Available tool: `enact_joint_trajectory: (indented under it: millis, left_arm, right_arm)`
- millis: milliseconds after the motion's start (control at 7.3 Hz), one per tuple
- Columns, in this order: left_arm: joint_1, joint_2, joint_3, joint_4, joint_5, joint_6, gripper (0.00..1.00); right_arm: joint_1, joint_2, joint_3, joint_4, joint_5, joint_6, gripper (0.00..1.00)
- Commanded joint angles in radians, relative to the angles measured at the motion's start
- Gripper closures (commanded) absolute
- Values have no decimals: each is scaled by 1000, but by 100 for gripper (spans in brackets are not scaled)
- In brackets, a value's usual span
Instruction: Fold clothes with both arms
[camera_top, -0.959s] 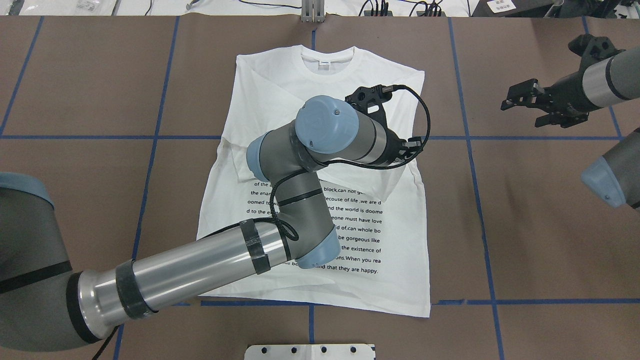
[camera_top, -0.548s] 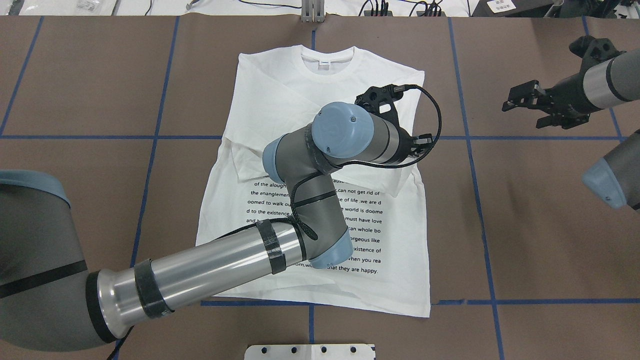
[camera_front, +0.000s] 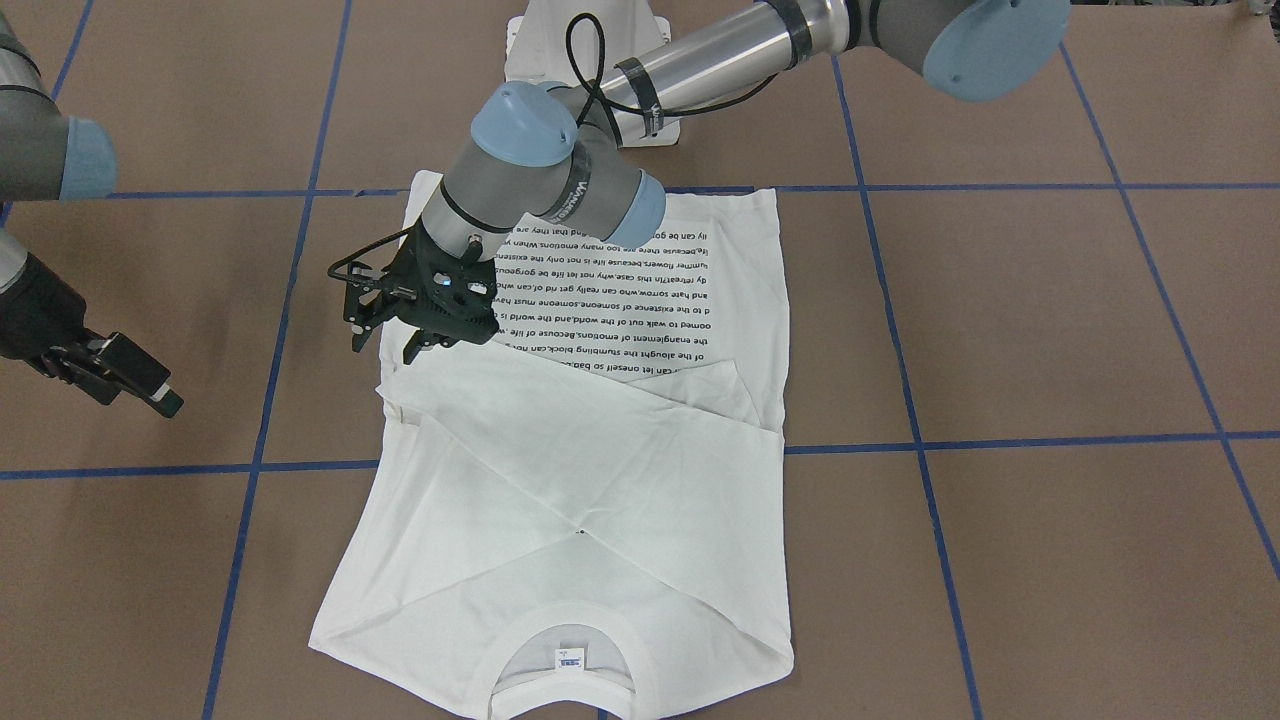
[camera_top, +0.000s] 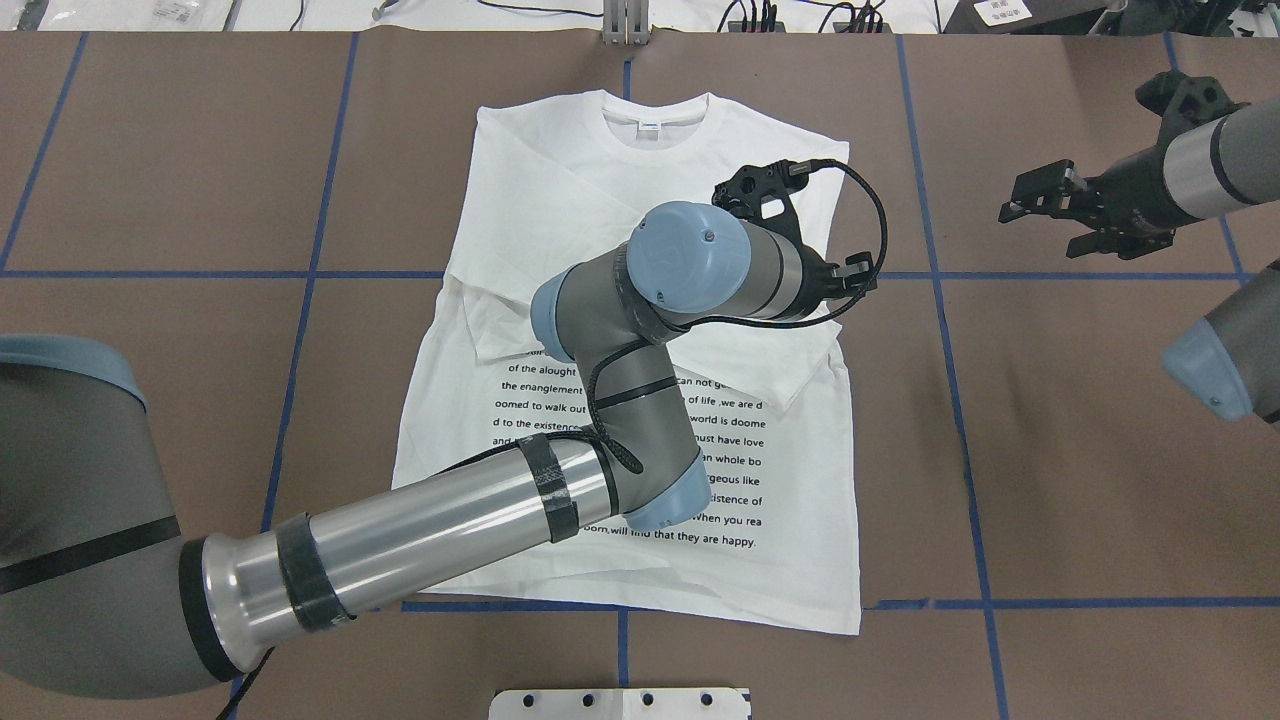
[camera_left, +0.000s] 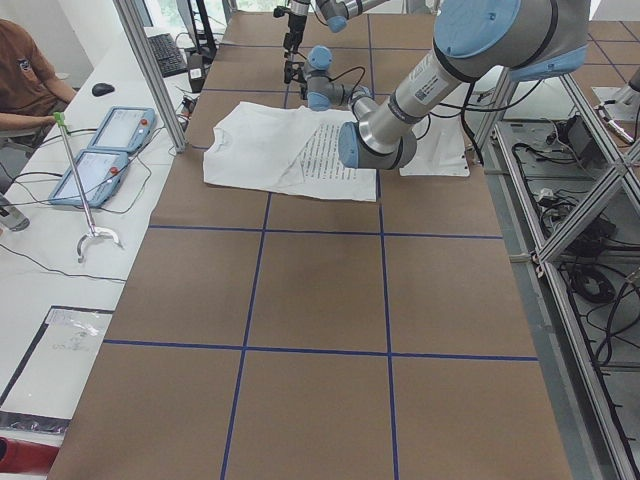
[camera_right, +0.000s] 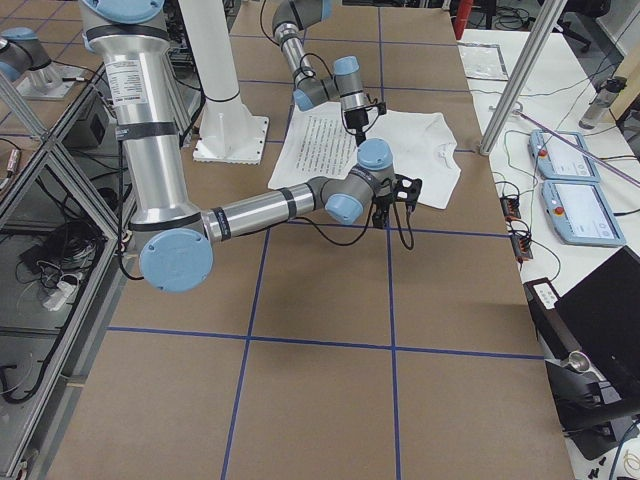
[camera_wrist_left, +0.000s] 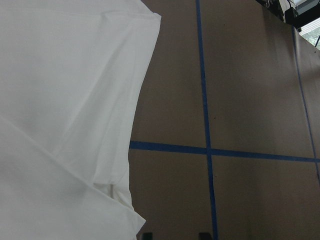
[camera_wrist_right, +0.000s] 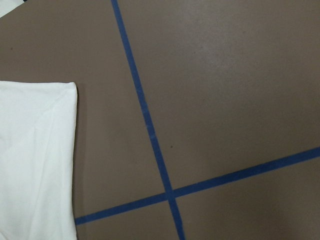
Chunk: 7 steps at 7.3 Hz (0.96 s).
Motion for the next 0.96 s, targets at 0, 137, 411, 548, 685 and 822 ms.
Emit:
enact_joint_trajectory:
  millis: [0,137,411,548,685,822]
  left_arm:
    - [-33,150,-249,131,-61,5,28]
    - [-56,296,-434,194,-92,65,28]
    - [-94,470,-677,329,-91,214,28]
    - [-108,540,-742,331,-89,237,28]
    - [-122,588,-794,331,-89,240,28]
    - [-124,595,-806,331,-86,239,28]
  right_arm:
    - [-133,-17,108,-3,-71,222,0]
    - [-293,-59,199,-6,-240,379,0]
    - [-606,-97,384,-167,-551,609,1]
    - [-753,-91,472,-326,-696,705,1]
    - [-846,-91,483,-354,-754,838,1]
    - [-909,-98,479,-362,-786,942,2]
